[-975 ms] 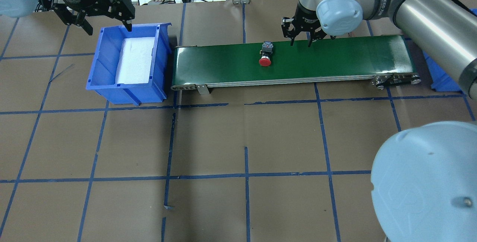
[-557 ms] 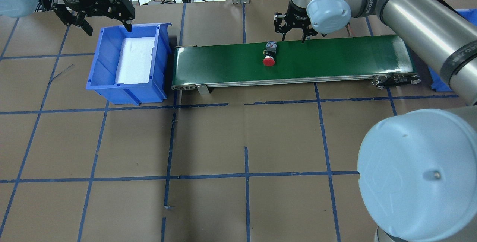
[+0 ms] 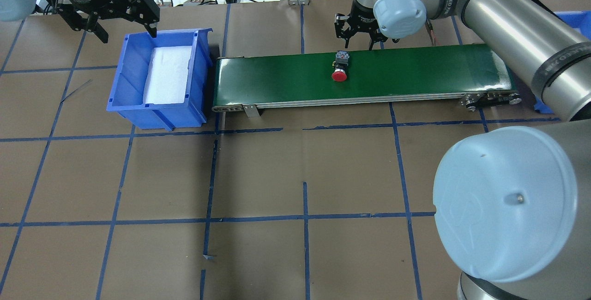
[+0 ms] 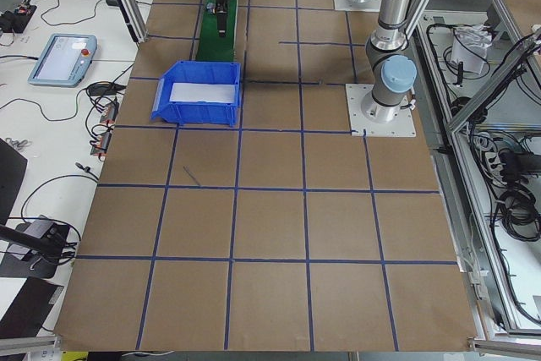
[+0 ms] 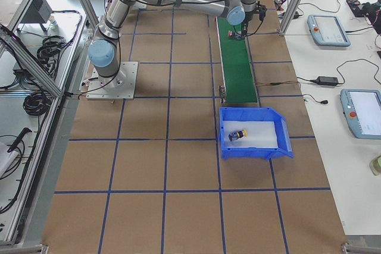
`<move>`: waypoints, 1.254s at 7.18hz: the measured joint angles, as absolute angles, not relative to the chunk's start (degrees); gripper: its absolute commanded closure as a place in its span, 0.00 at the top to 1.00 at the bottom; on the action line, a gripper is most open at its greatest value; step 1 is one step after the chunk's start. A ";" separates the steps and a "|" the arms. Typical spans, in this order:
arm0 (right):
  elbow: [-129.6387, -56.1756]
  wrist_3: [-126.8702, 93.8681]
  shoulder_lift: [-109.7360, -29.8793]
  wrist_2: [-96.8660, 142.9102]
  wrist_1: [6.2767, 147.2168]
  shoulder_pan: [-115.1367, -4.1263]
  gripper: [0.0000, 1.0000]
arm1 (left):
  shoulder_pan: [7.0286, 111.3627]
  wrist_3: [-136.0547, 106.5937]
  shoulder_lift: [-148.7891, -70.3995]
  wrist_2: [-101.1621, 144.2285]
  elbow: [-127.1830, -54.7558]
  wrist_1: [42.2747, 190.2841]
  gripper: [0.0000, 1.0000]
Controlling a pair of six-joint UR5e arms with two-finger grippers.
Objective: Transport two buttons from left to right
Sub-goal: 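Lower the right gripper onto the red button and close on it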
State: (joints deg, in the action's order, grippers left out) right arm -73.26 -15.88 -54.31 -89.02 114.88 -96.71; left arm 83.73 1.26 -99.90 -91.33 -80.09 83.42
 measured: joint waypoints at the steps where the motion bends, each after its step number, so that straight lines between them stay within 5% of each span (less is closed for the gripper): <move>1: -73.25 -16.17 -53.87 -89.08 114.92 -97.06 0.66 | 83.71 1.36 -100.20 -91.31 -80.31 81.72 1.00; 7: -73.57 -16.64 -53.41 -89.11 114.96 -97.38 0.65 | 84.47 1.32 -101.63 -91.27 -81.97 80.98 1.00; 9: -74.00 -16.27 -53.07 -88.99 114.85 -97.34 0.49 | 84.54 1.32 -101.56 -91.23 -82.15 81.03 1.00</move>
